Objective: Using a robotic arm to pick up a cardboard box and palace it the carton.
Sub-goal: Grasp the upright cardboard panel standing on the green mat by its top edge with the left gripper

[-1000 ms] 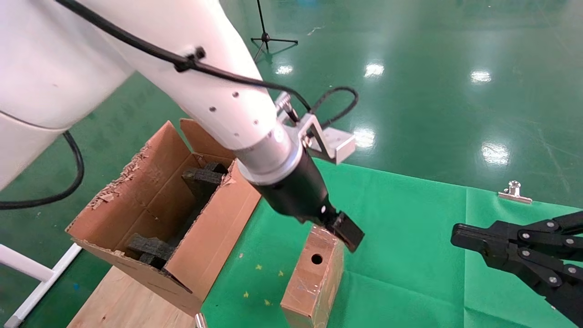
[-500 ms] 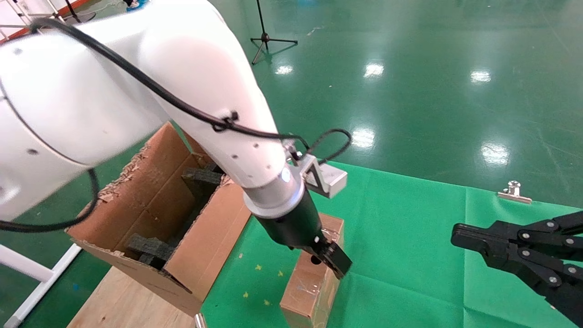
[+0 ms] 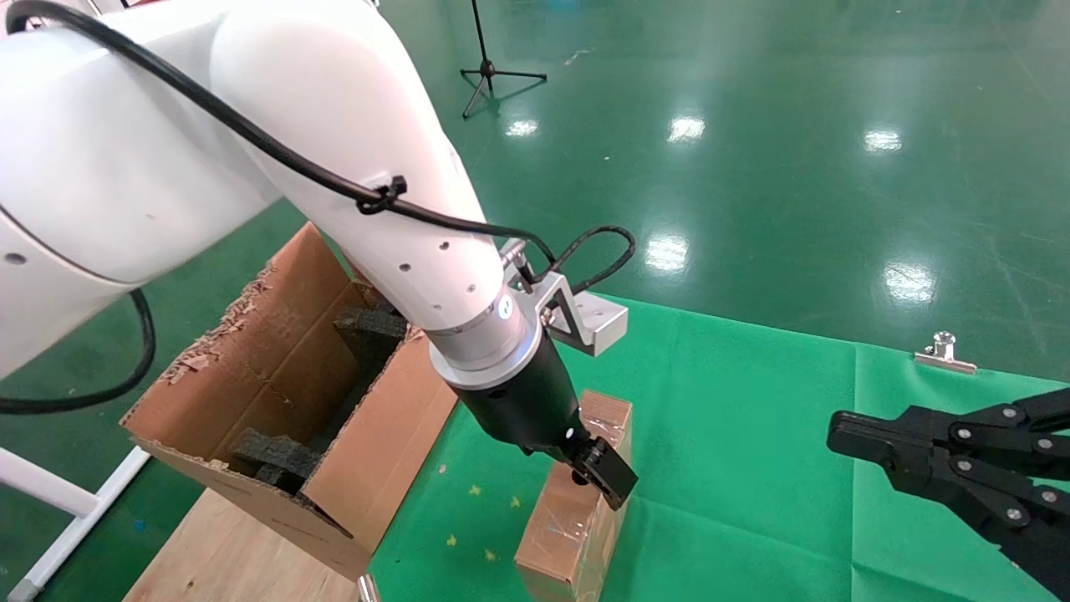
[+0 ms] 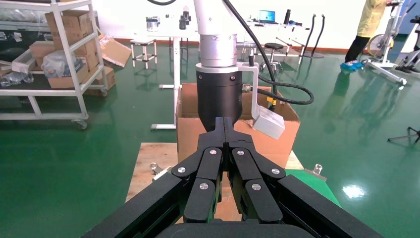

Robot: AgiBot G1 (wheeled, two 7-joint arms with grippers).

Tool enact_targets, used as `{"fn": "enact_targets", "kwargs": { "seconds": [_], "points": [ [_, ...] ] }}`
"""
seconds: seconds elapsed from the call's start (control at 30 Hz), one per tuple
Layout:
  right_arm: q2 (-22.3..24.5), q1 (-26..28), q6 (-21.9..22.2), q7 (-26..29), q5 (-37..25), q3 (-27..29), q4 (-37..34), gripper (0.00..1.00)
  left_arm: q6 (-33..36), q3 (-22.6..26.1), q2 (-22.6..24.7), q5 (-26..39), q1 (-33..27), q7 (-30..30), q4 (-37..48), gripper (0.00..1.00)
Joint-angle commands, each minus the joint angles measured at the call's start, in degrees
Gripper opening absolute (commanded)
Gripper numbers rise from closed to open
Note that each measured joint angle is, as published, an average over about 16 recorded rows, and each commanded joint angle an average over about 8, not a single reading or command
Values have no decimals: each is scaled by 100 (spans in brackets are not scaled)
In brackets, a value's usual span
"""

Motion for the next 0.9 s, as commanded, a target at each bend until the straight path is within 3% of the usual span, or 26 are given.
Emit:
{"fn": "enact_targets", "kwargs": {
  "seconds": [0.03,0.13,0.2,0.9],
  "points": [
    [0,0,0,0,0,0,0,61,-4,6,-3,-6,0,3,1,57],
    [0,0,0,0,0,0,0,96,0,-6,-3,-1,1,-5,2,19],
    [0,0,0,0,1,0,0,100,3,-11,-2,2,1,-9,2,0],
    [0,0,0,0,2,0,0,100,18,-36,2,18,8,-23,-1,0]
  ]
}}
